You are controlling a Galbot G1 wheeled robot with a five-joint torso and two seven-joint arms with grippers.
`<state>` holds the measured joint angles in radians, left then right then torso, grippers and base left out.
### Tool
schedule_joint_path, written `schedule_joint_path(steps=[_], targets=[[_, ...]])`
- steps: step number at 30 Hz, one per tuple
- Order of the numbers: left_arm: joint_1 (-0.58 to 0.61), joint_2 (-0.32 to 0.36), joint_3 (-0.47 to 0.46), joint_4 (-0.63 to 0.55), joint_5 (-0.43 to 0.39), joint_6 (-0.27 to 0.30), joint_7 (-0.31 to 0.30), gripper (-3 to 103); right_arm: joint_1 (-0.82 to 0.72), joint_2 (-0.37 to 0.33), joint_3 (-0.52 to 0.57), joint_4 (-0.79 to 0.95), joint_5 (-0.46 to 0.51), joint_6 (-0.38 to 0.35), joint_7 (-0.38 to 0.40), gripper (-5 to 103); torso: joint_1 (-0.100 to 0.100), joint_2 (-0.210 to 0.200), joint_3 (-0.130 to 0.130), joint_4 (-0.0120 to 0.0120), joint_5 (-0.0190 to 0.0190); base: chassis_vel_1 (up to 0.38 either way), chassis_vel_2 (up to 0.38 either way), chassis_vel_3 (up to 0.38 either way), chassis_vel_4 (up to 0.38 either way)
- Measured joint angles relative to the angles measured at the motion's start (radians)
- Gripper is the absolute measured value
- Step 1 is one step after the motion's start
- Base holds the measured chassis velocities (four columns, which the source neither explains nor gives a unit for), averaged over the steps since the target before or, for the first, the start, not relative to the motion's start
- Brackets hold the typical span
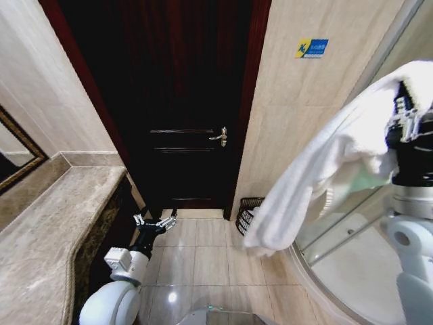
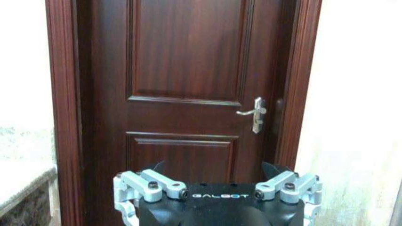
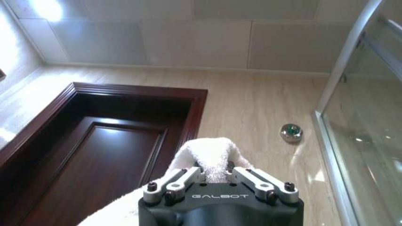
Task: Discard the used towel into the hamper.
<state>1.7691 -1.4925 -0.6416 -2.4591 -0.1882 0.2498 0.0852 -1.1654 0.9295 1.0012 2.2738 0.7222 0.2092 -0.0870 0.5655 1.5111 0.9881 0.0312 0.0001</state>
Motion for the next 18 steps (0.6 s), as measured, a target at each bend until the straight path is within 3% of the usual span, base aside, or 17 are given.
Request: schedule_joint_path(steps=[18], targets=[[0.000,0.000,0.000,0.000,0.000,0.000,0.000,100,0.073,-0.006,-0.058,-0.061,-0.027,-0.005,0.039,10,0.000,0.000,0.000,0.0000,-0.0001,0.000,0.000,0.000,0.000]])
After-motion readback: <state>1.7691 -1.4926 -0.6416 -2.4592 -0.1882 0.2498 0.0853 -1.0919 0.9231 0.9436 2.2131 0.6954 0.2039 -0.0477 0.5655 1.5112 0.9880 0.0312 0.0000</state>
